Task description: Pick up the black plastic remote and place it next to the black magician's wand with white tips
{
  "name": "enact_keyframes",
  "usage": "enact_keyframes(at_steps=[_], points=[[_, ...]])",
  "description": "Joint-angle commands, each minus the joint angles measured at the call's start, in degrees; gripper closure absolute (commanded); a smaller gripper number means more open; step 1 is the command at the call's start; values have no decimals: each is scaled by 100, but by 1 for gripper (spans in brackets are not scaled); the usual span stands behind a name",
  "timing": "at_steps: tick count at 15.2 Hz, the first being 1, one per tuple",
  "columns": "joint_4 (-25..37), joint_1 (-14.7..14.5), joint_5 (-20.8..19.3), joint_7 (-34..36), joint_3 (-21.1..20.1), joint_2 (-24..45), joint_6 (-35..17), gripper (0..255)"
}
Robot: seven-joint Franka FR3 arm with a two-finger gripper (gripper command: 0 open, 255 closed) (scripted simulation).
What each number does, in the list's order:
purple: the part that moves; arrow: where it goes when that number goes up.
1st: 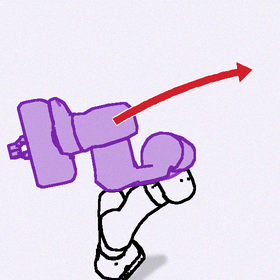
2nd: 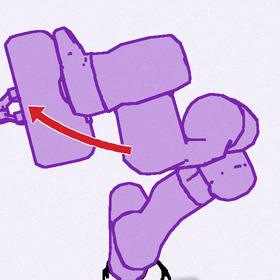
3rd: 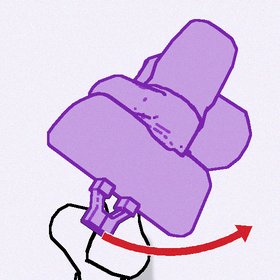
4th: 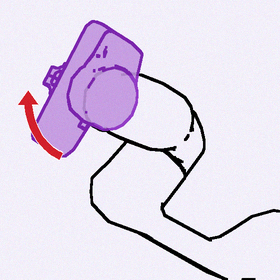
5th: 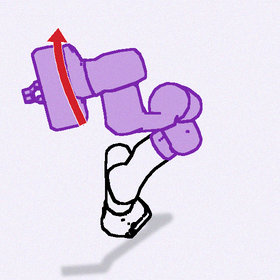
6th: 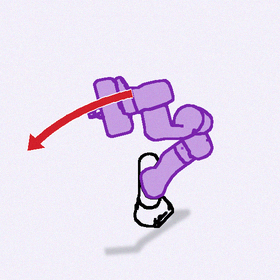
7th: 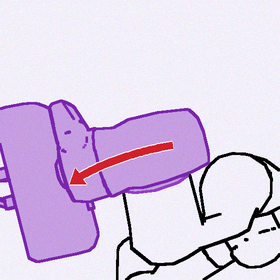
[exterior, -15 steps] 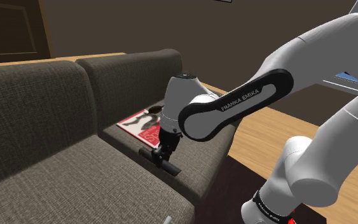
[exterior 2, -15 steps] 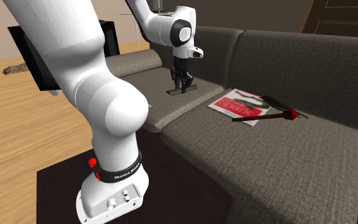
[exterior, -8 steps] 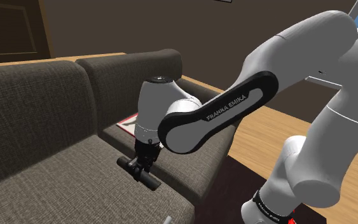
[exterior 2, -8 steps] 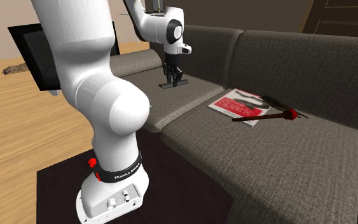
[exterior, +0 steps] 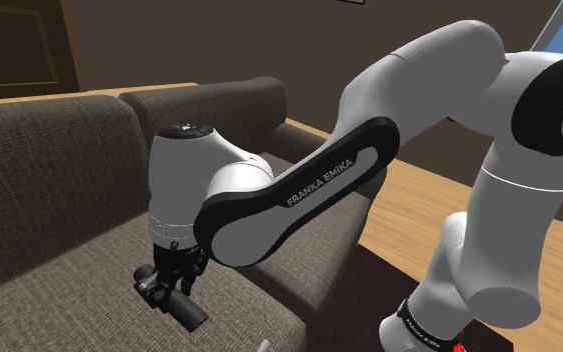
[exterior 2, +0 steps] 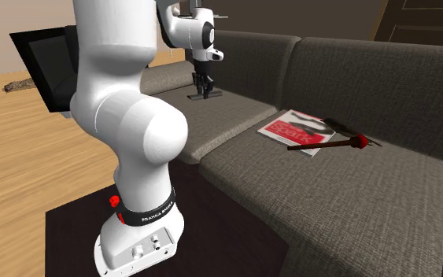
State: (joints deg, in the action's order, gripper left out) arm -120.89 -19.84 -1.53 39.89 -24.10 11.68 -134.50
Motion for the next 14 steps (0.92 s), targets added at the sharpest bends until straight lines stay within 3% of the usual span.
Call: enact_keyframes(at_steps=[1,11,14], points=[[462,-188,-220,318,-13,369,113,255],[3305,-1333,-975,1350,133,2258,1151,255],[3469,-1423,-1031,1399,171,2454,1120,255]])
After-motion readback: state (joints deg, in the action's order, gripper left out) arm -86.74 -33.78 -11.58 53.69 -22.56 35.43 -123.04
